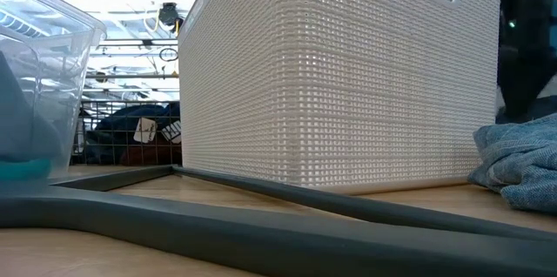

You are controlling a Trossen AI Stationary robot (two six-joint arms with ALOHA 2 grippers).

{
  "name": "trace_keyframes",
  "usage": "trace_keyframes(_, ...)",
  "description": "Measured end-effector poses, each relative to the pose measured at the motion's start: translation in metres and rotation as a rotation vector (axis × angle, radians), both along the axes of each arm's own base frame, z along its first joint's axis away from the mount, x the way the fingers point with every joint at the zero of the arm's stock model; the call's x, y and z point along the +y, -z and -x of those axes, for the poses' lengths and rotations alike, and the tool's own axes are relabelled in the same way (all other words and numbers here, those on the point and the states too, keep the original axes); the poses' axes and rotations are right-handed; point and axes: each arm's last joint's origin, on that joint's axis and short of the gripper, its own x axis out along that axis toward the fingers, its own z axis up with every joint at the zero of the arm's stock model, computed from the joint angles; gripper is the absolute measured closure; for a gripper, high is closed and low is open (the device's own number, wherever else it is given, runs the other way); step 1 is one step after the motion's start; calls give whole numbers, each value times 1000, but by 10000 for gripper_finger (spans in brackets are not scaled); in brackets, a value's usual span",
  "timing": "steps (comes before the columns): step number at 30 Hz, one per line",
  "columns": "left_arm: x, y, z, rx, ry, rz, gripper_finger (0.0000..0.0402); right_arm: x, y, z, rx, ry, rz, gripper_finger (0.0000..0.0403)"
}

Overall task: Pick & Place Cloths
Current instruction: Put the blue sock into the transparent bin

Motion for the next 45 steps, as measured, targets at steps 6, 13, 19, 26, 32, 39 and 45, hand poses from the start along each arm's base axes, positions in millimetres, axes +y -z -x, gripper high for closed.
trace_keyframes(6,-1,-1,0,-2,27,6,266,-2,-39,1,-54,19,98,402)
trace_keyframes(13,-1,-2,-1,-8,30,-1,266,-5,-95,11,-119,54,293,402)
trace_keyframes(19,-1,-2,-1,-9,29,1,266,-6,-146,22,-244,81,467,402)
trace_keyframes(26,-2,-2,-1,-10,53,13,266,-6,-203,32,-470,68,665,402)
trace_keyframes(32,-2,-2,-1,-17,50,34,266,-4,-251,28,-823,-57,792,403)
trace_keyframes(39,2,-7,-7,-64,12,43,266,3,-282,16,-1235,-281,744,403)
trace_keyframes(45,8,-16,-13,-111,12,9,266,4,-285,-11,-1373,-450,578,403)
